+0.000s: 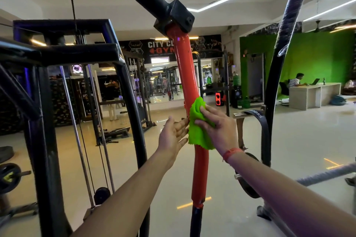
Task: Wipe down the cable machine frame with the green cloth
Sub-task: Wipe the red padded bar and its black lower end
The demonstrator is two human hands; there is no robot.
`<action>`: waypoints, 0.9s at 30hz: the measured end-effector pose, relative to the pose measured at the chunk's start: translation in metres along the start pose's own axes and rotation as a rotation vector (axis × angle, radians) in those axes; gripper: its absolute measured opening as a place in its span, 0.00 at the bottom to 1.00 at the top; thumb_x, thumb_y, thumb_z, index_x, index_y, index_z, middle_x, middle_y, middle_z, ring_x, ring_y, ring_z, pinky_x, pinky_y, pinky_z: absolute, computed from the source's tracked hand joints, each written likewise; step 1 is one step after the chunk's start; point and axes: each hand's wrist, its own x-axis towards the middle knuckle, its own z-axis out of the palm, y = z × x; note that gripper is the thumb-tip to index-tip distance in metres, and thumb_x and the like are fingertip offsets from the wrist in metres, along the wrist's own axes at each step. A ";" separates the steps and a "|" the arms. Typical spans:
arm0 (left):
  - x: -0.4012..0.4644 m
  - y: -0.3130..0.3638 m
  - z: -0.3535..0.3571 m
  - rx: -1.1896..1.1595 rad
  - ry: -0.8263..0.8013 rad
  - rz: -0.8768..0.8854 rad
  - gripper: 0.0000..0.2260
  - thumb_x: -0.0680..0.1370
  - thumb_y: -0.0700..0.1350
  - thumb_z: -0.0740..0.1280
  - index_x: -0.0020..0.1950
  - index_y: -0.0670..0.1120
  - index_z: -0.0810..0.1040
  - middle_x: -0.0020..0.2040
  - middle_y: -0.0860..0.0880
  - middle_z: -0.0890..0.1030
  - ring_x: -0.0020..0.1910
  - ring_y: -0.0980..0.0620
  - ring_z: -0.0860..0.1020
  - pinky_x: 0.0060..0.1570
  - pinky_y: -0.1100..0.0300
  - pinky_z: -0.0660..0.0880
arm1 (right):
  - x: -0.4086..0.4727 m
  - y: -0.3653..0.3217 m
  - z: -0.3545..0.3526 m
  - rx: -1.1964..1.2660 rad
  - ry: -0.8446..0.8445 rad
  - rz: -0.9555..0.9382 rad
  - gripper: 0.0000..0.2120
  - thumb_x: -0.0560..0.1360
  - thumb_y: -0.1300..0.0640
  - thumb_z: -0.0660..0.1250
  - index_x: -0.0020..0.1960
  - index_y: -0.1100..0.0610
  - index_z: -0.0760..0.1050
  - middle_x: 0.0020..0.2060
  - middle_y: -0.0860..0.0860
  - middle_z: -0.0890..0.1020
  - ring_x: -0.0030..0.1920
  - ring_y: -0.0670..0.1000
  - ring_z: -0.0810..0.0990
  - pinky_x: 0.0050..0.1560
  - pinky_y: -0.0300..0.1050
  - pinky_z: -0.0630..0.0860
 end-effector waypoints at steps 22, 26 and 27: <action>-0.017 -0.047 0.001 -0.009 0.005 -0.213 0.33 0.85 0.62 0.45 0.75 0.39 0.69 0.74 0.42 0.72 0.76 0.44 0.67 0.78 0.45 0.56 | -0.039 0.024 0.004 -0.152 0.001 -0.059 0.18 0.73 0.63 0.76 0.61 0.54 0.83 0.63 0.53 0.80 0.59 0.50 0.80 0.65 0.39 0.73; -0.024 -0.068 -0.008 0.019 0.010 -0.245 0.32 0.85 0.61 0.45 0.74 0.40 0.71 0.73 0.42 0.74 0.75 0.45 0.68 0.77 0.45 0.58 | -0.103 0.053 0.000 -0.187 -0.125 0.007 0.20 0.73 0.63 0.76 0.63 0.48 0.81 0.62 0.47 0.75 0.55 0.53 0.79 0.60 0.53 0.79; -0.025 -0.073 -0.012 0.027 0.010 -0.254 0.32 0.85 0.62 0.46 0.74 0.40 0.71 0.73 0.42 0.74 0.75 0.46 0.69 0.77 0.45 0.58 | -0.113 0.058 -0.002 -0.194 -0.144 0.015 0.20 0.73 0.63 0.76 0.62 0.49 0.82 0.61 0.46 0.75 0.55 0.52 0.79 0.60 0.54 0.79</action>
